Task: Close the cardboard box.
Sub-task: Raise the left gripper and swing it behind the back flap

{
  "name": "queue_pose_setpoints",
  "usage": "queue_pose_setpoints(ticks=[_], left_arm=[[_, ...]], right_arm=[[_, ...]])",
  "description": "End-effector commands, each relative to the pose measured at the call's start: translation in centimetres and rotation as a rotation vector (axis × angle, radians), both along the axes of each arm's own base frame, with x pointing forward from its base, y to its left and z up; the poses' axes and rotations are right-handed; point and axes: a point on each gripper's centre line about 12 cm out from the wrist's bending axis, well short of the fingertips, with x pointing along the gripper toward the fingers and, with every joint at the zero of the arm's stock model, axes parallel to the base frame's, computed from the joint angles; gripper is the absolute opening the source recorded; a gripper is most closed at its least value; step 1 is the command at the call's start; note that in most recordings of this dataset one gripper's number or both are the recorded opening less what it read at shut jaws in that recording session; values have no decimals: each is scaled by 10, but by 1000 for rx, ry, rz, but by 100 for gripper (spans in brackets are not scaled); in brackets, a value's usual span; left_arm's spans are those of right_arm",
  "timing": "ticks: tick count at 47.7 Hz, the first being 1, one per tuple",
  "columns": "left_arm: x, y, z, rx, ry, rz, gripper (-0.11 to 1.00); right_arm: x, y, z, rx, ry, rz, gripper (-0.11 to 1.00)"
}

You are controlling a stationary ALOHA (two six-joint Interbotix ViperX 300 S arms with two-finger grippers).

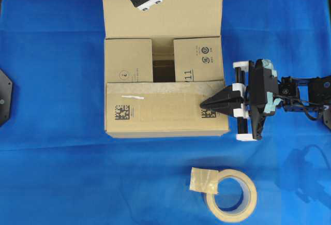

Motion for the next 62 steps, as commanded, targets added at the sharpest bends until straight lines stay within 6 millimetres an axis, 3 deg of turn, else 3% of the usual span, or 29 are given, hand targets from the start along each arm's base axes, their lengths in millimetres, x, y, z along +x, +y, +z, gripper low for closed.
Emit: queue_pose_setpoints(ticks=[1, 19, 28, 48, 62], left_arm=[[5, -8, 17, 17, -31, -19, 0], [6, -42, 52, 11, -30, -88, 0], [1, -64, 59, -12, -25, -110, 0], [-12, -125, 42, -66, -21, -176, 0], [-30, -148, 20, -95, -87, -164, 0]], right_arm=[[3, -1, 4, 2, -14, -5, 0], [4, -1, 6, -2, -32, -6, 0], [4, -4, 6, -2, -32, -15, 0], [4, -10, 7, -3, -35, -34, 0], [5, -12, 7, -4, -41, -40, 0]])
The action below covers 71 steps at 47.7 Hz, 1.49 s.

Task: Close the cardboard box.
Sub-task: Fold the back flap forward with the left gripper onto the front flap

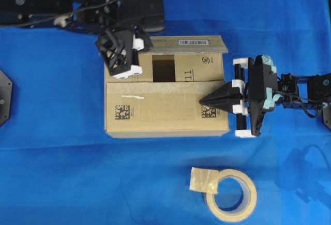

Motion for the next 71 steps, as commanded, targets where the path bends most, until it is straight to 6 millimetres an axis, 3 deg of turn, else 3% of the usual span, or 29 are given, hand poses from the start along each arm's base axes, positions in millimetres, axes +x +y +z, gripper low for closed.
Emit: queue_pose_setpoints(ticks=[1, 27, 54, 71], left_arm=[[-6, -6, 5, -3, -63, 7, 0], [-32, -29, -58, -73, -168, 57, 0], [-35, -34, -62, -76, -210, 53, 0], [-36, -34, -62, -76, -210, 53, 0]], right_arm=[[3, -3, 6, 1, -23, -12, 0], [4, -10, 7, -1, -26, -33, 0], [6, -38, 12, -6, -58, -124, 0], [5, -39, 11, -6, -52, -127, 0]])
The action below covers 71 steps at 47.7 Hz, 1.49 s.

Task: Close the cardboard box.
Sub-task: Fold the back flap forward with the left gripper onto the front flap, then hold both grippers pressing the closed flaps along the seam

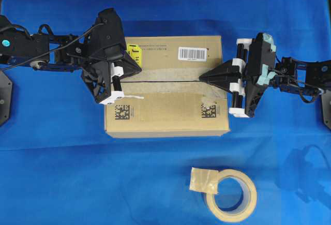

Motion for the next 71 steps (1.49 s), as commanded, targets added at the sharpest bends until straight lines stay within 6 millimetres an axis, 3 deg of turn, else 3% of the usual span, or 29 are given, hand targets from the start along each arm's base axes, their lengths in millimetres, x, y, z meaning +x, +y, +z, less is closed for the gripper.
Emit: queue_pose_setpoints(ticks=[1, 11, 25, 43, 71], left_arm=[[1, -3, 8, 3, -24, -8, 0], [-2, -5, 11, 12, -82, -13, 0], [-26, -18, 24, 57, -396, -43, 0], [-63, -24, 3, 92, -607, -49, 0], [-52, -26, -33, 87, -540, -62, 0]], right_arm=[[4, -1, 8, -2, -27, -6, 0], [5, -1, 8, -1, -26, -5, 0], [4, -1, 7, 0, -21, -4, 0], [4, -1, 7, 3, -20, -6, 0], [3, -1, 6, 4, -16, -5, 0]])
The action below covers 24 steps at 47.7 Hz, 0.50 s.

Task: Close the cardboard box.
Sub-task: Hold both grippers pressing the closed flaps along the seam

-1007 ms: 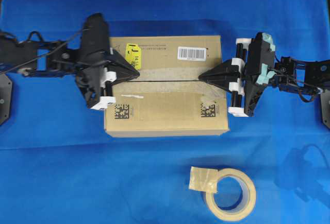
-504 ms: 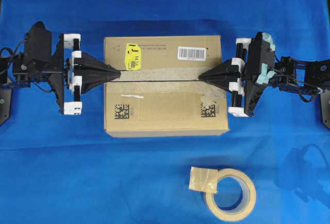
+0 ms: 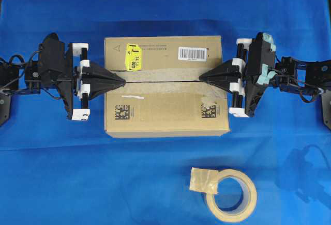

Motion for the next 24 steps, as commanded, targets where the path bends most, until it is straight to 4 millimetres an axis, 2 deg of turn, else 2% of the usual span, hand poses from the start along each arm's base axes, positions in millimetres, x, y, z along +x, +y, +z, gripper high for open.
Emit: queue_pose_setpoints(ticks=[1, 24], left_arm=[[5, -1, 5, 1, -23, -2, 0], [3, 0, 2, 0, -15, 2, 0]], right_arm=[[4, -1, 7, 1, -22, -3, 0], [4, -1, 7, 1, -22, -3, 0]])
